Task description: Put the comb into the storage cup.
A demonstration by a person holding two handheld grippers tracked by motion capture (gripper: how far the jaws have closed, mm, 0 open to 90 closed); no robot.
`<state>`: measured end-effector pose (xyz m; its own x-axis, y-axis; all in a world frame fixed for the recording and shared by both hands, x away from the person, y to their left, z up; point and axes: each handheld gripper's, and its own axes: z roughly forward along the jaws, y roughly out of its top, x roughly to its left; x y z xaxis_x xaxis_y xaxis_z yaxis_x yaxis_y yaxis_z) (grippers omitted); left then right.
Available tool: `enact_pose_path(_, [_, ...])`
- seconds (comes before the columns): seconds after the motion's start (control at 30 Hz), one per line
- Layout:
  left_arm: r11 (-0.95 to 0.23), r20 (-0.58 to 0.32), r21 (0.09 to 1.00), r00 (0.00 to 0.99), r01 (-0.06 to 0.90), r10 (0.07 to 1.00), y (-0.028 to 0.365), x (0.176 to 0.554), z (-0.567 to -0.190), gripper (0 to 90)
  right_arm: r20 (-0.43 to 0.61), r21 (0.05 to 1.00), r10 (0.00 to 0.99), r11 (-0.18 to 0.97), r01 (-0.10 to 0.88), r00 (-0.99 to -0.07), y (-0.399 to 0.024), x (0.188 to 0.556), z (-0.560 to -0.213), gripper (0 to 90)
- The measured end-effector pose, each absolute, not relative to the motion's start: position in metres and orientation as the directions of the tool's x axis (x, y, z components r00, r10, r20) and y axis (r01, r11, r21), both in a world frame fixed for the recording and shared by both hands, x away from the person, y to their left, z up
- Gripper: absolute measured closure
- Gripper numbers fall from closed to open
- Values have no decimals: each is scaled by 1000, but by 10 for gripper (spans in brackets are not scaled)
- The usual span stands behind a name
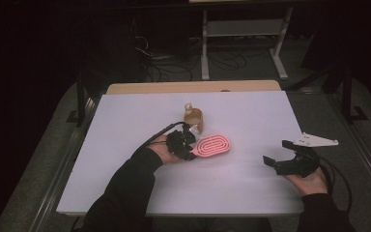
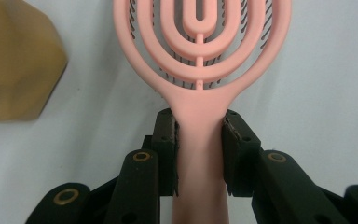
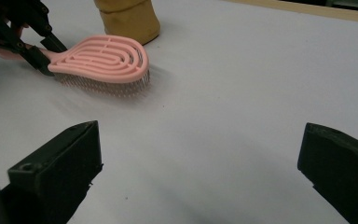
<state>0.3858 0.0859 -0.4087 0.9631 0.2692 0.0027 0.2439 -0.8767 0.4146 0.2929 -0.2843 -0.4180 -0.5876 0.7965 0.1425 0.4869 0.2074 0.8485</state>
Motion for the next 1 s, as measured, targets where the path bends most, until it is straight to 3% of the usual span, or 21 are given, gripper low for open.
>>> enact_pose_path(1.0, [-846,14,461,951,267,308,124,374,-380,697,138,845,798,214,490,-586,-283,293,-419,0])
